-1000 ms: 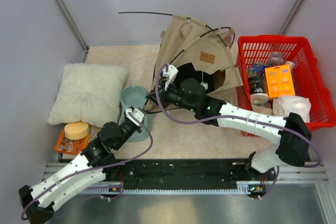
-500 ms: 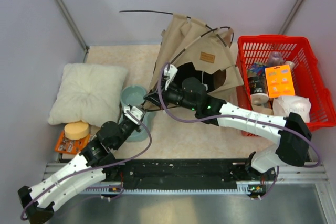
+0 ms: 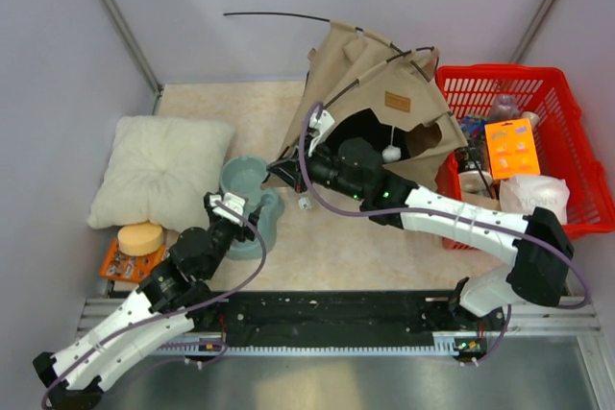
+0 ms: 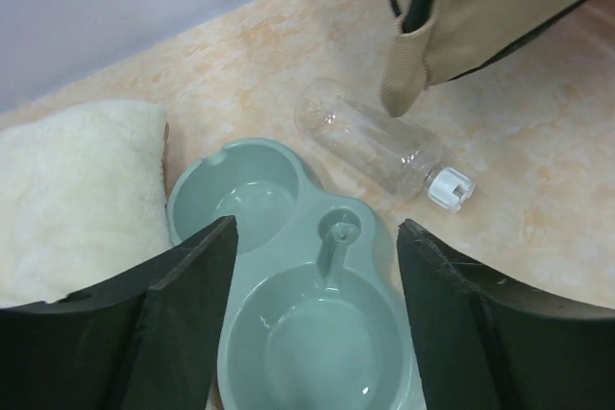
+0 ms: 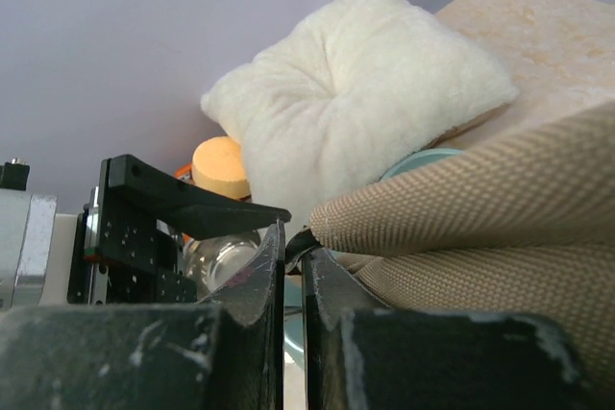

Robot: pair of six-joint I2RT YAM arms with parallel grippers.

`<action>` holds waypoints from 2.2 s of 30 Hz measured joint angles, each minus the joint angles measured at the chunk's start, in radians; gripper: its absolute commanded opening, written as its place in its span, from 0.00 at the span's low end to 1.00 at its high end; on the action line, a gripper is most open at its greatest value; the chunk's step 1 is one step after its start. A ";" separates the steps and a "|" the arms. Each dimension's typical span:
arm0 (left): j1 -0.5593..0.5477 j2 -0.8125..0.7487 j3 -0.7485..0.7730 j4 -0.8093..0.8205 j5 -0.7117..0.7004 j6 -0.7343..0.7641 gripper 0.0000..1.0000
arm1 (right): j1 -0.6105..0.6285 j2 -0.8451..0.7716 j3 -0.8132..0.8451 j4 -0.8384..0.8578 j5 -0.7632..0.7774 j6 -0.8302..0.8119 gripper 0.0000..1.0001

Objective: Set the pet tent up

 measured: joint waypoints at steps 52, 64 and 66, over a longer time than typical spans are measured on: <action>0.264 0.649 0.563 -0.075 0.452 -0.418 0.66 | -0.069 -0.328 0.268 -0.803 0.437 0.032 0.40; 0.304 0.879 0.573 -0.006 0.630 -0.313 0.00 | -0.069 -0.328 0.269 -0.845 0.490 0.015 0.46; 0.306 0.893 0.602 -0.035 0.634 -0.272 0.00 | -0.069 -0.328 0.269 -0.848 0.492 0.015 0.47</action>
